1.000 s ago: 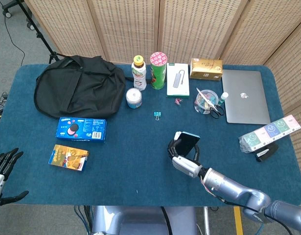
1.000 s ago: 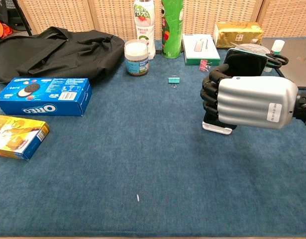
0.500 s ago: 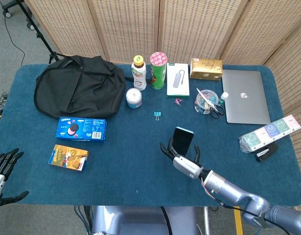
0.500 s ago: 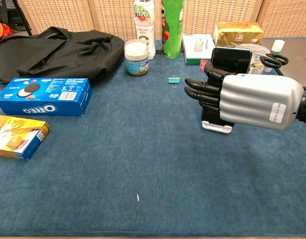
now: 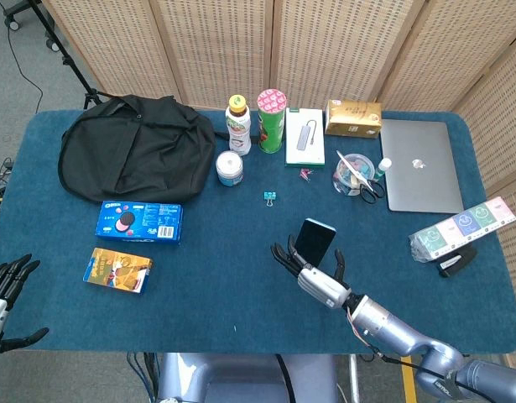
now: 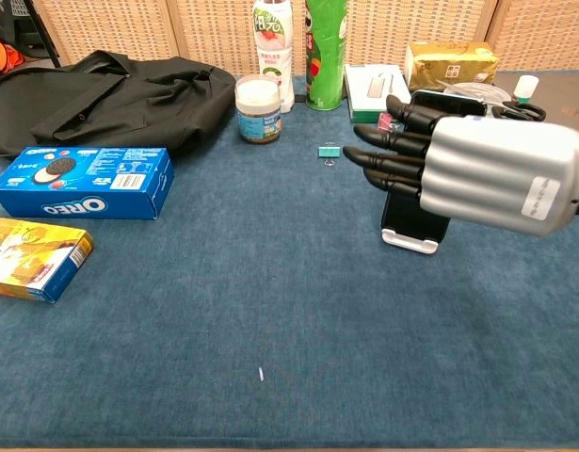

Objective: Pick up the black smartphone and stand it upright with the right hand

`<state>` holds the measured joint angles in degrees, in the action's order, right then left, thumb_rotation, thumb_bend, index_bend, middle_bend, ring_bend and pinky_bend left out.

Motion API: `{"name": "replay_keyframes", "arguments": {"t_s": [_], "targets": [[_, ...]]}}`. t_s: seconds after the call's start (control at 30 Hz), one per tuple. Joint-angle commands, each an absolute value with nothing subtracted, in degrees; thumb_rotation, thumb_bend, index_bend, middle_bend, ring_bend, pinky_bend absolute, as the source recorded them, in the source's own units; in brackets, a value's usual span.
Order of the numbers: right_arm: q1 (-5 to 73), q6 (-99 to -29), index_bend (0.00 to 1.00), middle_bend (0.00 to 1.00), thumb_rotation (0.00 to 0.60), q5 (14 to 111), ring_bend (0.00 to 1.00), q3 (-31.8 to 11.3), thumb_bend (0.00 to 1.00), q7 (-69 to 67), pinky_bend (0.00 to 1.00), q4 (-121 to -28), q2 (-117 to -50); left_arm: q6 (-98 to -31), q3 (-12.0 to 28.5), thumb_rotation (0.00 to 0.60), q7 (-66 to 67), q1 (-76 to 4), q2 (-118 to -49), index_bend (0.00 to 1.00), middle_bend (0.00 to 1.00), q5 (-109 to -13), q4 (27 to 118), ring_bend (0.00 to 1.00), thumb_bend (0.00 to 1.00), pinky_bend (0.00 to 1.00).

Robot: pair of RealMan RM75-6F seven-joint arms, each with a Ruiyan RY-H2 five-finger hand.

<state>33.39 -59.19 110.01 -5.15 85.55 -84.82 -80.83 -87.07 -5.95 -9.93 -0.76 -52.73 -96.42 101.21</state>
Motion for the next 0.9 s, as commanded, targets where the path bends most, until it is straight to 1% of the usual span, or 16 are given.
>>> {"name": "replay_keyframes", "arguments": {"t_s": [0.03,0.13,0.2,0.27,0.3,0.37,0.43,0.47,0.57,0.63,0.8,0.9], "targets": [[31.9,-64.8,0.09,0.00,0.600,110.7,0.00,-5.4,0.16,79.7,0.15,-87.4,-77.8,-87.6,-5.9,0.600,-10.2,-0.5,-52.7,0.00,0.00,-96.5,101.1,0.00,0.00,0.00],[30.7,-69.7,0.08,0.00,0.600,110.1,0.00,-6.3,0.13,72.4,0.15,-87.1,-75.9,-88.3,-5.9,0.600,-10.2,-0.2,-52.8,0.00,0.00,-96.7,101.0,0.00,0.00,0.00],[29.6,-72.8,0.07,0.00,0.600,108.3,0.00,-7.2,0.08,67.0,0.15,-86.4,-74.9,-88.8,-5.9,0.600,-10.0,0.0,-52.9,0.00,0.00,-96.9,100.9,0.00,0.00,0.00],[27.6,-75.8,0.06,0.00,0.600,104.4,0.00,-8.5,0.02,61.7,0.15,-85.6,-74.1,-89.3,-5.8,0.600,-9.9,0.2,-53.0,0.00,0.00,-97.0,100.9,0.00,0.00,0.00],[27.0,-76.6,0.06,0.00,0.600,103.1,0.00,-8.9,0.01,60.0,0.15,-85.4,-73.8,-89.5,-5.8,0.600,-9.8,0.3,-53.0,0.00,0.00,-97.1,100.9,0.00,0.00,0.00],[24.7,-78.3,0.05,0.00,0.600,97.6,0.00,-10.3,0.00,54.0,0.13,-85.0,-72.9,-89.8,-5.8,0.600,-9.7,0.5,-53.2,0.00,0.00,-97.2,100.8,0.00,0.00,0.00],[23.4,-78.8,0.04,0.00,0.600,94.4,0.00,-10.8,0.00,48.6,0.11,-85.0,-72.1,-90.0,-5.8,0.600,-9.5,0.6,-53.2,0.00,0.00,-97.3,100.9,0.00,0.00,0.00],[22.1,-79.0,0.03,0.00,0.600,91.7,0.00,-10.8,0.00,42.8,0.08,-85.3,-71.2,-90.1,-5.8,0.600,-9.4,0.7,-53.3,0.00,0.00,-97.3,100.9,0.00,0.00,0.00],[19.2,-80.5,0.03,0.00,0.600,90.1,0.00,-9.3,0.00,29.7,0.03,-84.9,-69.4,-90.5,-5.7,0.600,-9.1,0.8,-53.5,0.00,0.00,-97.4,101.4,0.00,0.00,0.00],[16.6,-82.8,0.03,0.00,0.600,90.0,0.00,-7.7,0.00,22.8,0.03,-85.8,-68.6,-90.8,-5.5,0.600,-8.6,0.9,-53.7,0.00,0.00,-97.5,101.8,0.00,0.00,0.00],[10.1,-87.8,0.03,0.00,0.600,88.5,0.00,-4.3,0.00,12.1,0.03,-92.7,-67.2,-90.8,-5.4,0.600,-6.5,1.4,-54.2,0.00,0.00,-96.8,102.5,0.00,0.00,0.00],[7.5,-89.7,0.01,0.00,0.600,88.6,0.00,-2.6,0.00,9.5,0.02,-94.8,-66.8,-91.1,-5.4,0.600,-5.5,1.8,-54.4,0.00,0.00,-96.5,102.7,0.00,0.00,0.00]]}}
